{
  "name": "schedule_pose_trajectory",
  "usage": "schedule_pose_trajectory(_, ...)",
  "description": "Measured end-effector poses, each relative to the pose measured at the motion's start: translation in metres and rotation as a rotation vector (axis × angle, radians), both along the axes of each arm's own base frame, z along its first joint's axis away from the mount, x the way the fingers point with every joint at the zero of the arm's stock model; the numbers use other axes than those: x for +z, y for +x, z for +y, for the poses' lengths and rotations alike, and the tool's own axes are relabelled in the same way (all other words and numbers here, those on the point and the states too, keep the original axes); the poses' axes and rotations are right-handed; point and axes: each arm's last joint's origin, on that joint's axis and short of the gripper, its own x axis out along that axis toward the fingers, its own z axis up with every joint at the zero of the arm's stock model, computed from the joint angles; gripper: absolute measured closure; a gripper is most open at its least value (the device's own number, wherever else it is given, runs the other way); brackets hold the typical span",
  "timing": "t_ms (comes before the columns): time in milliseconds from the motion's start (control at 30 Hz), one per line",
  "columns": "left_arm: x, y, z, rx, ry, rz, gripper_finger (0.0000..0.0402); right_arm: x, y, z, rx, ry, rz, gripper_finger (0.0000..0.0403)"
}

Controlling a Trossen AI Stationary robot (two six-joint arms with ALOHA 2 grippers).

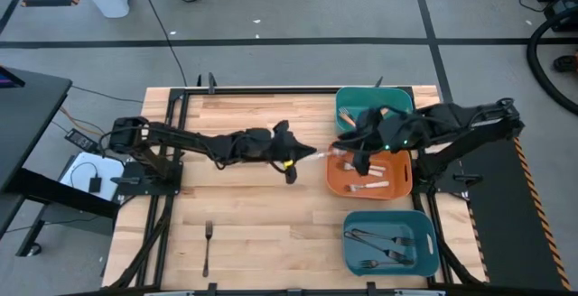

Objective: Sort silverware by color (type)
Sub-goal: Put the white fork into the orange bin, then put the black fork into the blue bin

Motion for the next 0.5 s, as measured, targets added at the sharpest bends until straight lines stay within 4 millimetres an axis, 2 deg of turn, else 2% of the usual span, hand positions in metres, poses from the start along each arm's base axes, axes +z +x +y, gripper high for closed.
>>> schedule_pose_trajectory(233, -0.002, 0.014, 0.015, -0.05, -0.017, -0.19, 0.0396, 0.004, -0.003, -0.015, 0.016, -0.112, 0.015, 0.0318)
schedule_pose_trajectory(367, -0.012, 0.02, 0.021, -0.032, -0.061, -0.201, 0.0396, 0.004, -0.003, -0.021, 0.024, -0.167, 0.034, 0.0318)
schedule_pose_trajectory(500, -0.013, 0.02, 0.027, -0.018, -0.06, -0.2, 0.0395, 0.004, -0.003, -0.027, 0.016, -0.19, 0.042, 0.0318)
